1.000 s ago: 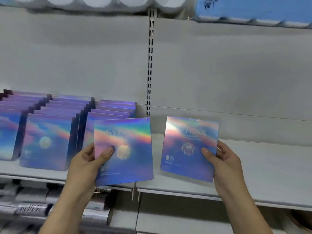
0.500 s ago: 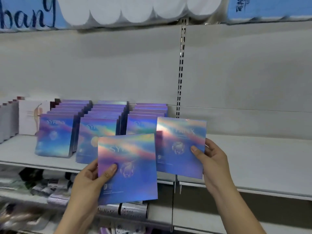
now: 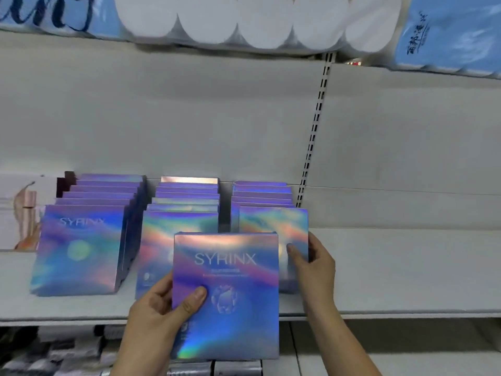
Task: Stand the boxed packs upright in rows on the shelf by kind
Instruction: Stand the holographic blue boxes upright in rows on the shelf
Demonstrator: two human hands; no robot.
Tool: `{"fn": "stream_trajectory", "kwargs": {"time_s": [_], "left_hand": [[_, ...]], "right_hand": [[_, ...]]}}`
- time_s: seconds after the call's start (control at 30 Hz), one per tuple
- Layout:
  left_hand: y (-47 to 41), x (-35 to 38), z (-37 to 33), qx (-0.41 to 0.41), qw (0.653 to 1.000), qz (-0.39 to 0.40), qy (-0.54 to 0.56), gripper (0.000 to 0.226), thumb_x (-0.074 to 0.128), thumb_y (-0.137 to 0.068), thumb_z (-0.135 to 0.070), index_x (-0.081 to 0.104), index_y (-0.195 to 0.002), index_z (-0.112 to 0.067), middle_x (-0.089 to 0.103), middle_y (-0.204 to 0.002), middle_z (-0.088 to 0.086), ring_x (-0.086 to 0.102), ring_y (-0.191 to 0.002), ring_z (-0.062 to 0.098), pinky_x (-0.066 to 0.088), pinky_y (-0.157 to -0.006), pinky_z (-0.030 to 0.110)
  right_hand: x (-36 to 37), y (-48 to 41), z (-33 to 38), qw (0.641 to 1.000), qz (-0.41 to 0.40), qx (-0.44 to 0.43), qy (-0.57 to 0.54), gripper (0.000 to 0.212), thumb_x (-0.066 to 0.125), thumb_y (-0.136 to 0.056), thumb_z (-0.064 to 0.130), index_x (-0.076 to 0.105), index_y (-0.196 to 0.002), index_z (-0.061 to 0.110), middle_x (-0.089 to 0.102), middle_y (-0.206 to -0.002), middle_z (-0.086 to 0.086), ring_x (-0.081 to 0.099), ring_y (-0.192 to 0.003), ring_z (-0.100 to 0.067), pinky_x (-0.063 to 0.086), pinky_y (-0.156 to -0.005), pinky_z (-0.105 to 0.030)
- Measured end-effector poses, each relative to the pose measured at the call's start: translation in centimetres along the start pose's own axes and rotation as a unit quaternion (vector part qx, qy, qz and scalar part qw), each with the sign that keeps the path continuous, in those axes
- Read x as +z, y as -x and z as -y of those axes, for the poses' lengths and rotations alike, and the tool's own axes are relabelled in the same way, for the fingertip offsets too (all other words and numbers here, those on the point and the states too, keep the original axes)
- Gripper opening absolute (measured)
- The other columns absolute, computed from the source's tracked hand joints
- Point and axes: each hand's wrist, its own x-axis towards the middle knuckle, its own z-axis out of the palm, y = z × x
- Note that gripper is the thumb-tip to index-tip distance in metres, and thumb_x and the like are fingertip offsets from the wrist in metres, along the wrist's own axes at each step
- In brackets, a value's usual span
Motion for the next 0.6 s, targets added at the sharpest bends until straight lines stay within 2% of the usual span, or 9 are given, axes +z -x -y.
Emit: {"fn": "stream_trajectory", "kwargs": {"time_s": [0.1,0.2,0.27,0.37,0.47,0.53,0.6], "left_hand": [[-0.1,0.3,0.2,0.001,1.000,0.024,0.000,0.047,0.077,-0.060,-0.006,0.076,-0.106,-0.010,0.081,-0.095,0.009,0.076,-0.076,0.009,0.060,-0.065,0.019],[0.0,1.0,0.8,-0.007,0.999,0.030,0.010,0.049,0.079,-0.059,-0.009,0.077,-0.108,-0.011,0.081,-0.099,0.011,0.076,-0.080,0.013,0.062,-0.069,0.023],[0.1,1.5,1.2,-0.019,0.999,0.029,0.017,0.049,0.080,-0.059,-0.010,0.078,-0.108,-0.011,0.080,-0.102,0.013,0.077,-0.081,0.016,0.063,-0.072,0.026],[0.1,2.2,1.5,-0.017,0.999,0.038,0.004,0.044,0.080,-0.061,-0.010,0.081,-0.104,-0.013,0.080,-0.101,0.013,0.075,-0.075,0.014,0.062,-0.068,0.023],[0.0,3.0,1.8,-0.017,0.999,0.036,-0.008,0.053,0.083,-0.059,-0.017,0.077,-0.111,-0.009,0.080,-0.105,0.011,0.076,-0.085,0.015,0.062,-0.073,0.024],[-0.1,3.4,2.0,-0.018,0.999,0.027,-0.007,0.054,0.083,-0.060,-0.019,0.076,-0.112,-0.009,0.080,-0.107,0.010,0.076,-0.087,0.014,0.060,-0.071,0.021],[-0.2,3.9,2.1,-0.021,0.999,0.026,0.002,0.045,0.082,-0.063,-0.019,0.078,-0.107,-0.012,0.080,-0.108,0.010,0.077,-0.089,0.015,0.060,-0.072,0.021]], "right_hand": [[0.2,0.1,-0.3,0.997,-0.039,-0.020,0.071,0.030,0.076,-0.090,0.021,0.069,-0.119,0.029,0.067,-0.115,0.006,0.065,-0.107,-0.018,0.058,-0.088,-0.043],[0.0,0.0,-0.6,0.996,-0.044,-0.005,0.084,0.039,0.079,-0.089,0.030,0.068,-0.125,0.025,0.065,-0.118,0.000,0.064,-0.107,-0.019,0.058,-0.090,-0.050],[-0.2,0.0,-0.6,0.996,-0.033,0.002,0.083,0.041,0.078,-0.089,0.032,0.066,-0.127,0.024,0.066,-0.119,0.001,0.065,-0.108,-0.018,0.058,-0.091,-0.050],[-0.6,-0.1,-0.6,0.997,-0.013,0.016,0.074,0.045,0.080,-0.087,0.034,0.063,-0.128,0.024,0.067,-0.122,0.002,0.066,-0.109,-0.018,0.059,-0.092,-0.049],[-1.3,0.0,-0.6,0.998,-0.002,0.027,0.060,0.047,0.079,-0.087,0.035,0.061,-0.129,0.025,0.067,-0.125,0.002,0.066,-0.110,-0.016,0.060,-0.090,-0.046],[-2.1,0.3,-0.2,0.998,-0.009,0.025,0.059,0.046,0.073,-0.092,0.039,0.058,-0.133,0.026,0.064,-0.128,0.004,0.064,-0.112,-0.012,0.061,-0.085,-0.035],[-3.4,0.6,0.9,0.999,-0.027,0.008,0.036,0.036,0.063,-0.098,0.041,0.059,-0.132,0.030,0.065,-0.125,0.011,0.062,-0.111,-0.004,0.054,-0.073,-0.010]]}}
